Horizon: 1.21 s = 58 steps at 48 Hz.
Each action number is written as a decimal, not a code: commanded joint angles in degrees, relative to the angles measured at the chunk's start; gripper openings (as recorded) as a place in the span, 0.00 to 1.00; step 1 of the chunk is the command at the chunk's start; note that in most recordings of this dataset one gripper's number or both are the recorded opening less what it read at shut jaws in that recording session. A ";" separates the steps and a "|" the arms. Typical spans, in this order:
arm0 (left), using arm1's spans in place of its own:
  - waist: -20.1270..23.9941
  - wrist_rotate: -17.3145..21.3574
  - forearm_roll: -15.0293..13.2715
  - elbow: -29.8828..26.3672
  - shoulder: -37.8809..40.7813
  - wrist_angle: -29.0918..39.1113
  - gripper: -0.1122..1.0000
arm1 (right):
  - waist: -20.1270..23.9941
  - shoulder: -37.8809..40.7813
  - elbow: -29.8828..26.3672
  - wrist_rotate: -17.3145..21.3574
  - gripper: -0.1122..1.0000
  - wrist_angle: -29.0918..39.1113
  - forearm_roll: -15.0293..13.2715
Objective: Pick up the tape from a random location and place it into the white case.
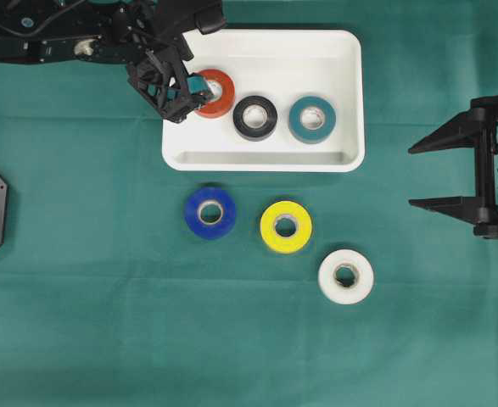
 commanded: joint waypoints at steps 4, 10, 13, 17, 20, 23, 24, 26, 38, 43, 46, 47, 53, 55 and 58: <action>-2.46 -0.09 0.09 -0.18 -1.85 -0.18 0.92 | 0.00 0.18 -1.58 0.18 0.84 -0.44 0.00; -6.42 -0.09 0.09 0.26 -2.11 -0.18 0.92 | 0.00 0.18 -1.58 0.26 0.84 -0.44 0.00; -8.44 -0.18 0.09 0.53 -2.29 -0.18 0.92 | 0.00 0.18 -1.58 0.26 0.84 -0.44 0.00; -11.34 -0.18 0.09 0.79 -2.46 -0.18 0.92 | -0.09 0.18 -1.58 0.26 0.84 -0.44 0.00; -13.54 -0.18 0.09 0.97 -2.55 -0.18 0.92 | -0.09 0.18 -1.58 0.26 0.84 -0.44 0.00; -15.56 -0.35 0.09 1.05 -2.64 -0.18 0.92 | 0.00 0.18 -1.58 0.26 0.84 -0.44 0.00; -16.35 -0.35 0.09 0.97 -2.64 -0.18 0.92 | 0.00 0.18 -1.58 0.26 0.84 -0.44 0.00; -17.58 -0.44 0.09 1.05 -2.72 -0.18 0.92 | 0.00 0.26 -1.49 0.26 0.84 -0.44 0.09; -21.01 -0.35 0.09 1.14 -2.81 -0.44 0.92 | 0.00 0.18 -1.58 0.26 0.84 -0.44 0.18; -21.01 -0.35 0.09 1.49 -3.08 -0.44 0.92 | 0.00 0.18 -1.58 0.35 0.84 -0.26 0.18; -21.01 -0.35 0.09 1.58 -3.34 -0.53 0.92 | 0.00 0.18 -1.58 0.35 0.84 -0.26 0.26; -21.01 -0.35 0.09 1.58 -3.52 -0.53 0.92 | 0.00 0.18 -1.58 0.44 0.84 -0.26 0.26; -21.01 -0.35 0.09 2.37 -4.92 -0.44 0.92 | 0.00 0.09 -1.67 0.70 0.84 -0.18 0.26; -21.01 -0.35 0.09 2.81 -5.89 -0.44 0.92 | 0.00 -0.09 -1.76 0.79 0.84 -0.18 0.26; -21.01 -0.35 0.09 3.43 -7.21 -0.53 0.92 | 0.00 -0.18 -1.76 0.70 0.84 -0.18 0.26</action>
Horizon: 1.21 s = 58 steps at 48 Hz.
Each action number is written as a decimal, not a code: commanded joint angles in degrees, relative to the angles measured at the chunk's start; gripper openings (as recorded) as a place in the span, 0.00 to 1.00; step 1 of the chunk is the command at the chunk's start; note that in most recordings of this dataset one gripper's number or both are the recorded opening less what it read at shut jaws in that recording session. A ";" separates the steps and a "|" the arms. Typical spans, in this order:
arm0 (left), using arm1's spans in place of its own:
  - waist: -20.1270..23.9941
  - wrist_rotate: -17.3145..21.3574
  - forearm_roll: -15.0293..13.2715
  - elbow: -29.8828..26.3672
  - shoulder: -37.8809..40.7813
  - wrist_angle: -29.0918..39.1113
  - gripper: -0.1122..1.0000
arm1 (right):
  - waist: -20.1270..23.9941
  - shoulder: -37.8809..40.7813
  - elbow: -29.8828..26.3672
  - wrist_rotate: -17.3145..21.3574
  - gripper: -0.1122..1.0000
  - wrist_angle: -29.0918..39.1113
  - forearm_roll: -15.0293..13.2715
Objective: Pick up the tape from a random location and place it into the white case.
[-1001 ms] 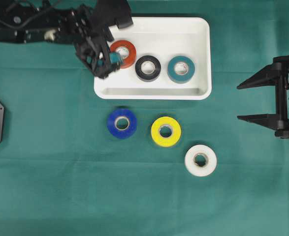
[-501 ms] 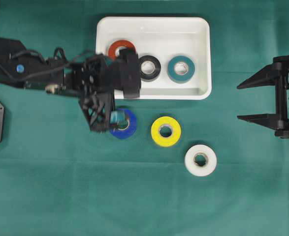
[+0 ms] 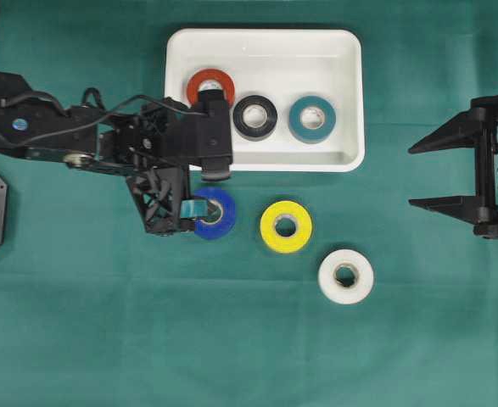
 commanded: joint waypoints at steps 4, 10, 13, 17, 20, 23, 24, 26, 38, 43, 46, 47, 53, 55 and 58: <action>-0.09 -0.09 0.09 1.05 -4.75 -0.44 0.92 | 0.00 -0.35 -1.76 0.00 0.84 -0.18 0.00; -0.09 -0.09 0.09 2.64 -8.35 -0.70 0.92 | -0.09 -0.62 -1.85 0.00 0.84 0.18 0.00; -0.09 0.00 0.09 3.43 -10.02 -1.32 0.92 | 0.00 -0.79 -1.85 0.00 0.84 0.26 -0.09; -0.09 0.09 0.09 5.01 -12.74 -2.90 0.92 | 0.00 -0.97 -1.85 0.00 0.84 0.26 -0.18; -0.09 0.09 0.09 6.15 -14.59 -4.13 0.92 | 0.00 -1.23 -1.85 0.00 0.84 0.26 -0.18; -0.09 0.18 0.09 7.38 -16.52 -5.54 0.92 | -0.09 -1.49 -1.93 0.00 0.84 0.26 -0.18; -0.09 0.18 0.09 8.09 -17.49 -5.98 0.92 | 0.00 -1.58 -1.93 0.00 0.84 0.26 -0.18; -0.09 0.18 0.09 9.05 -18.72 -6.68 0.92 | 0.00 -1.76 -1.93 0.00 0.84 0.26 -0.26; -0.09 0.18 0.09 13.89 -25.58 -9.76 0.92 | 0.00 -3.25 -2.02 -0.26 0.84 0.26 -0.26; -0.09 0.18 0.09 15.47 -28.30 -11.07 0.92 | -0.09 -3.87 -2.11 -0.26 0.84 0.26 -0.26; -0.09 0.18 0.09 16.26 -29.71 -11.87 0.92 | 0.00 -4.22 -2.20 -0.26 0.84 0.26 -0.26; -0.09 0.18 0.00 16.52 -30.15 -12.13 0.92 | 0.00 -4.31 -2.20 -0.26 0.84 0.26 -0.26; -0.35 0.26 0.09 18.19 -33.13 -13.45 0.92 | 0.00 -4.83 -2.20 -0.35 0.84 0.26 -0.44; -0.44 0.26 0.09 18.81 -33.93 -13.80 0.92 | 0.00 -5.10 -2.20 -0.35 0.84 0.26 -0.70; -0.53 0.26 0.09 20.04 -35.42 -14.41 0.92 | 0.00 -5.36 -2.20 -0.35 0.84 0.09 -0.97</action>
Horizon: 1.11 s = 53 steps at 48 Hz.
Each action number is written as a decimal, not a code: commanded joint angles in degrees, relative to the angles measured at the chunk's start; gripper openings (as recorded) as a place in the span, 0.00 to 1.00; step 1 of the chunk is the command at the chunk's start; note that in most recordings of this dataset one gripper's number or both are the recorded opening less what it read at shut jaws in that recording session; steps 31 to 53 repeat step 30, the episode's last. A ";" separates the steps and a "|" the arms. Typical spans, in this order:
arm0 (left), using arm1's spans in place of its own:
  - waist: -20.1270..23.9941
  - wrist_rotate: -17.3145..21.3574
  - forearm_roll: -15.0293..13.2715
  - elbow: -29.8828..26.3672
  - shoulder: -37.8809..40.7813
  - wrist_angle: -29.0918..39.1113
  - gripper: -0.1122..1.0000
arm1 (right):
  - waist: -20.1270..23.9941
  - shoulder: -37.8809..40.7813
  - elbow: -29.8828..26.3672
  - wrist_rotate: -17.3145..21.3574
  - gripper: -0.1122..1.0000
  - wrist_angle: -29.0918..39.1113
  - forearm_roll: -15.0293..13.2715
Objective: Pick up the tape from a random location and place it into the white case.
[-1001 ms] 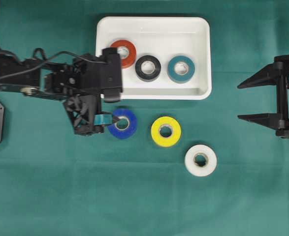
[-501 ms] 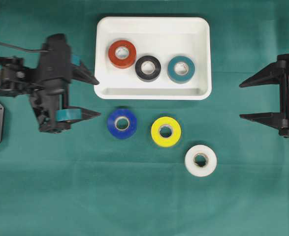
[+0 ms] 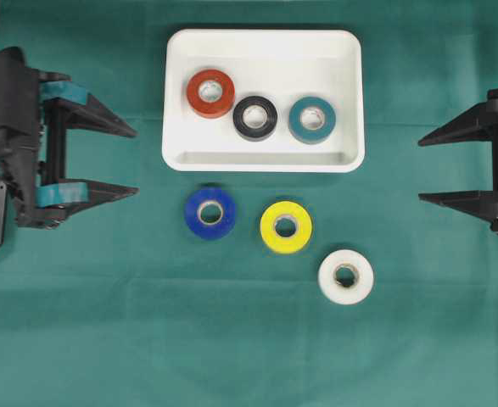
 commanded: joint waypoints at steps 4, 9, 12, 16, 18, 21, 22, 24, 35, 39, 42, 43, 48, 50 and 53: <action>-0.26 0.09 0.09 1.85 -2.90 -2.46 0.92 | 0.00 -0.44 -1.58 -0.09 0.83 -0.44 -0.79; -0.26 0.09 0.09 4.22 -4.13 -5.89 0.92 | 0.00 -0.70 -1.41 -0.09 0.83 -0.70 -1.32; -0.26 0.18 0.09 5.89 -4.75 -8.61 0.92 | 0.00 -0.70 -1.41 -0.09 0.83 -1.05 -1.58; -0.26 0.18 0.09 7.91 -5.19 -11.43 0.92 | 0.00 -0.70 -1.14 -0.09 0.83 -1.67 -1.85; -0.26 0.18 0.09 8.79 -5.27 -12.74 0.92 | 0.00 -0.70 -0.97 -0.09 0.83 -2.02 -1.93; -0.26 0.26 0.09 10.11 -5.27 -14.33 0.92 | 0.00 -0.70 -0.79 -0.09 0.83 -2.29 -1.93; -0.26 0.18 0.09 10.72 -5.27 -15.12 0.92 | 0.00 -0.70 -0.70 -0.09 0.83 -2.37 -1.93; -0.35 0.18 0.09 11.51 -5.19 -16.17 0.92 | 0.00 -0.70 -0.44 -0.09 0.83 -2.64 -1.93; -0.26 0.18 0.09 13.62 -5.01 -18.98 0.92 | 0.00 -0.70 0.35 -0.09 0.83 -4.22 -1.93; -0.26 0.18 0.09 13.62 -5.01 -18.98 0.92 | 0.00 -0.70 0.35 -0.09 0.83 -4.22 -1.93; -0.26 0.18 0.09 13.62 -5.01 -18.98 0.92 | 0.00 -0.70 0.35 -0.09 0.83 -4.22 -1.93; -0.26 0.18 0.09 13.62 -5.01 -18.98 0.92 | 0.00 -0.70 0.35 -0.09 0.83 -4.22 -1.93; -0.26 0.18 0.09 13.62 -5.01 -18.98 0.92 | 0.00 -0.70 0.35 -0.09 0.83 -4.22 -1.93; -0.26 0.18 0.09 13.62 -5.01 -18.98 0.92 | 0.00 -0.70 0.35 -0.09 0.83 -4.22 -1.93; -0.26 0.18 0.09 13.62 -5.01 -18.98 0.92 | 0.00 -0.70 0.35 -0.09 0.83 -4.22 -1.93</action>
